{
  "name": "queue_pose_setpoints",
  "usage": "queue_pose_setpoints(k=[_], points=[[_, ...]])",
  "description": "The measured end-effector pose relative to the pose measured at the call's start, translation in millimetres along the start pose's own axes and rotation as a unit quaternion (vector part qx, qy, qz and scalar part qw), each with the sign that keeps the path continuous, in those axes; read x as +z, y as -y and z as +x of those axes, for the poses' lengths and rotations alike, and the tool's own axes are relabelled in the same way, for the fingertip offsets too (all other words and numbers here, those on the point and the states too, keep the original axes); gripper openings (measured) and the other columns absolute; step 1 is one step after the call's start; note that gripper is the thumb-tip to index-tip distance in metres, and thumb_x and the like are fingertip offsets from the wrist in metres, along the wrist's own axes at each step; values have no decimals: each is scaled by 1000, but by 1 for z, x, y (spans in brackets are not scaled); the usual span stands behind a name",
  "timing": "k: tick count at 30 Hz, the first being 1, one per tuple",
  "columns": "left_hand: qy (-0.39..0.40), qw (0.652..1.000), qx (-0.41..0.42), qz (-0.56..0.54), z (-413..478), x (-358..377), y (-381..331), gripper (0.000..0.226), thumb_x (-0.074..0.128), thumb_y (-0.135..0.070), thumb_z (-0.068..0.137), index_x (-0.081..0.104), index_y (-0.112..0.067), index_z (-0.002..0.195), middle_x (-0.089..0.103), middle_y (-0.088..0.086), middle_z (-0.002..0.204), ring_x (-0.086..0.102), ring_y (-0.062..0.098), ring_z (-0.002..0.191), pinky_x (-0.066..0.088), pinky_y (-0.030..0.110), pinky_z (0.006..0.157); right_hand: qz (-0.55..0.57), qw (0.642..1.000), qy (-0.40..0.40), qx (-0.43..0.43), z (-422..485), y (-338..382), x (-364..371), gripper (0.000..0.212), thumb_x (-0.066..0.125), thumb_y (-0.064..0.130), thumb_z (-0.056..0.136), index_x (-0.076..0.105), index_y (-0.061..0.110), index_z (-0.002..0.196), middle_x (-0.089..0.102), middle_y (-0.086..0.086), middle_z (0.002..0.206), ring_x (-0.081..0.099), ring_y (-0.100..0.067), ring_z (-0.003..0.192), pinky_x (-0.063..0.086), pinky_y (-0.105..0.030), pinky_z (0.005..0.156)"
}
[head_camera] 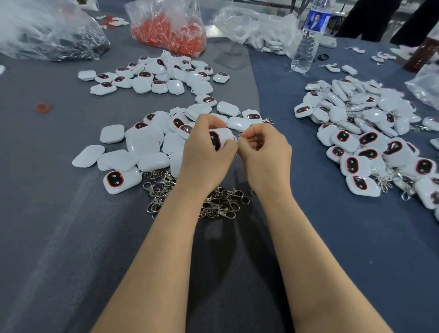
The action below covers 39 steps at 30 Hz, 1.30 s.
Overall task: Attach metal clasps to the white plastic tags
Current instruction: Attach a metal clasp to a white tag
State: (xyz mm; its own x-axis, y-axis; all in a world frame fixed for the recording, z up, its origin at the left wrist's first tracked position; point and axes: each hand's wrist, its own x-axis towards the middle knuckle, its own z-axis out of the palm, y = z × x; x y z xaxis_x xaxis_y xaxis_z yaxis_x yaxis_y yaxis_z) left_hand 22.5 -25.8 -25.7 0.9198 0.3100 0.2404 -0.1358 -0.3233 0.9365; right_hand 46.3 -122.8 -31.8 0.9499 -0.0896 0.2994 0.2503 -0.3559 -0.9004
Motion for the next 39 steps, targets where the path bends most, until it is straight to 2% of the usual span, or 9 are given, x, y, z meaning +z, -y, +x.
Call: queue_pose_setpoints(k=[3, 17, 22, 25, 27, 29, 32, 36, 39], points=[[4, 1000, 10, 30, 0, 1, 3, 24, 58, -9, 84, 48, -21, 102, 50, -15, 90, 52, 11, 89, 46, 25, 81, -11, 1000, 9, 0, 0, 1, 1, 10, 58, 3, 80, 63, 11, 81, 56, 8, 67, 48, 5, 56, 40, -7, 57], [-8, 999, 8, 48, 4, 1, 9, 24, 56, -7, 86, 47, -18, 105, 52, -3, 107, 49, 10, 93, 34, -1, 69, -15, 999, 39, -25, -2, -1, 3, 16, 57, 1, 83, 57, 15, 77, 51, 8, 63, 46, 4, 55, 38, -7, 55], [-14, 997, 10, 70, 4, 0, 11, 26, 55, -5, 84, 48, -17, 106, 53, -2, 110, 47, 10, 93, 32, -2, 69, -114, 987, 74, -86, -3, -7, 6, 7, 56, 3, 85, 57, 8, 82, 55, -3, 75, 43, -9, 62, 41, -26, 59], [-20, 997, 15, 68, 5, -1, 11, 24, 53, -6, 85, 50, -15, 106, 55, -1, 108, 49, 11, 91, 37, 5, 71, -110, 985, 76, -105, -3, -8, 7, 7, 57, 3, 84, 54, 9, 82, 52, -2, 75, 40, -10, 62, 38, -27, 59], [-31, 999, -11, 18, 5, -1, 8, 22, 51, -6, 85, 52, -16, 104, 55, -5, 99, 52, 9, 87, 47, 22, 82, -68, 990, 65, -105, -4, -5, 7, 11, 56, 1, 85, 54, 12, 84, 52, 0, 74, 41, -8, 62, 37, -21, 58], [-37, 995, -55, -70, 5, -2, 6, 21, 50, -5, 85, 53, -15, 103, 55, -7, 94, 59, 2, 78, 56, 33, 80, -11, 996, 60, -71, -3, -3, 6, 15, 56, 3, 86, 56, 16, 92, 56, 4, 81, 49, -6, 71, 40, -13, 64], [-28, 974, -106, -200, 6, -3, 6, 19, 49, -1, 87, 54, -16, 99, 57, 2, 98, 65, -2, 64, 55, 20, 61, 12, 997, 73, -23, 1, -3, 4, 13, 58, 10, 90, 61, 22, 94, 62, 14, 87, 57, 0, 83, 41, -5, 70], [-15, 928, -189, -320, 12, -6, 6, 23, 56, -2, 87, 54, -5, 110, 64, 12, 104, 71, 11, 69, 53, 17, 59, 77, 995, 49, -30, 1, -1, 3, 14, 55, 8, 92, 60, 21, 89, 62, 12, 80, 58, 6, 73, 43, -6, 68], [-5, 894, -219, -391, 11, -8, 3, 6, 59, -4, 89, 63, -1, 93, 72, 7, 77, 70, 10, 66, 51, 12, 54, 77, 996, 26, -42, -1, 0, 5, 13, 56, 10, 92, 60, 22, 89, 61, 13, 78, 55, 7, 71, 42, -6, 67]])
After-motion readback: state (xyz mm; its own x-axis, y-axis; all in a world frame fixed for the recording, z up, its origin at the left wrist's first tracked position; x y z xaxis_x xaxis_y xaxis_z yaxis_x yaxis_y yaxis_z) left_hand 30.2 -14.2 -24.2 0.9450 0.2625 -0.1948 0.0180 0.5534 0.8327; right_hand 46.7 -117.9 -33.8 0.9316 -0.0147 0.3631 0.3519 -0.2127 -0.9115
